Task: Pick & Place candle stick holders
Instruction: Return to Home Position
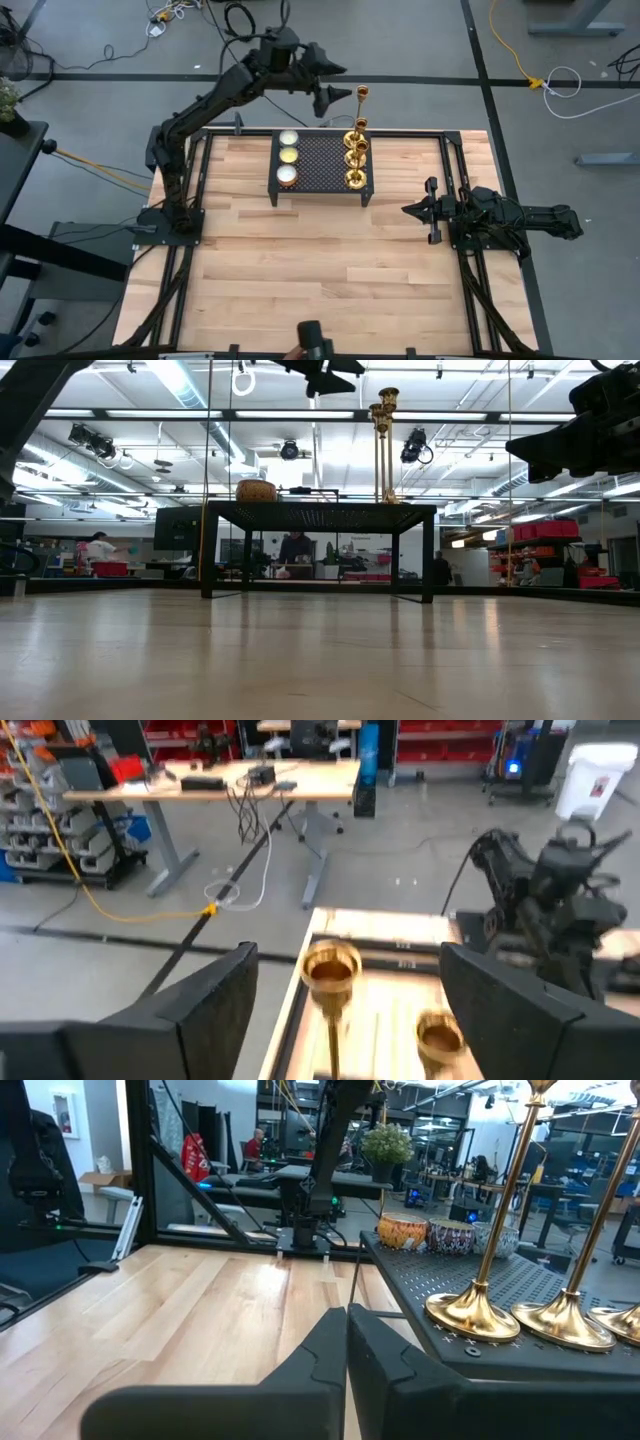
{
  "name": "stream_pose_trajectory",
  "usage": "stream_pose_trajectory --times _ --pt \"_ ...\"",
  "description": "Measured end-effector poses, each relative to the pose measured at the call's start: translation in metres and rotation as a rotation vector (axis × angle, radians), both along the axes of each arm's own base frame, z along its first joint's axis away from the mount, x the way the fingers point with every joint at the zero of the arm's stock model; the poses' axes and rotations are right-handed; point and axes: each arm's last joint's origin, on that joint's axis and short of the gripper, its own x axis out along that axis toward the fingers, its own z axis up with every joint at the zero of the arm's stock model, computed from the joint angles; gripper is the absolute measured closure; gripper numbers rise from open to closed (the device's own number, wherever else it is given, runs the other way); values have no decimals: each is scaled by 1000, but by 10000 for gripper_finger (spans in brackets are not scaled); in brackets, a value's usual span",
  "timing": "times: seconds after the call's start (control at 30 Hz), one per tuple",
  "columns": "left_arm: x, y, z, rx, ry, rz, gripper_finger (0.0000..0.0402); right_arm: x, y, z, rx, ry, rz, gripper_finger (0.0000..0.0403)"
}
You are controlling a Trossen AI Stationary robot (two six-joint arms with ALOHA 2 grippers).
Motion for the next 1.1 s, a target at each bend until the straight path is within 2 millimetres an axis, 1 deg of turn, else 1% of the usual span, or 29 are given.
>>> stream_pose_trajectory --times 0.13,0.43,0.53,0.6,0.73,0.87,0.97,1.03,1.1 --pt "-13 0 0 -22 67 12 119 0 0 0 0 0 0 389" --pt "-26 1 -21 -158 273 -4 222 0 0 0 0 0 0 389" --pt "-27 1 -28 -196 304 -29 255 0 0 0 0 0 0 389" --pt "-24 -1 -36 -210 327 -37 275 0 0 0 0 0 0 389" --pt "-16 -10 -52 -214 370 -72 310 0 0 0 0 0 0 389" --pt "-14 -25 -65 -155 402 -104 338 0 0 0 0 0 0 389" --pt "-19 -37 -73 -102 366 -100 364 0 0 0 0 0 0 389" --pt "-26 -43 -80 -78 327 -103 386 0 0 0 0 0 0 389" --pt "-35 -49 -87 -64 293 -102 396 0 0 0 0 0 0 389"
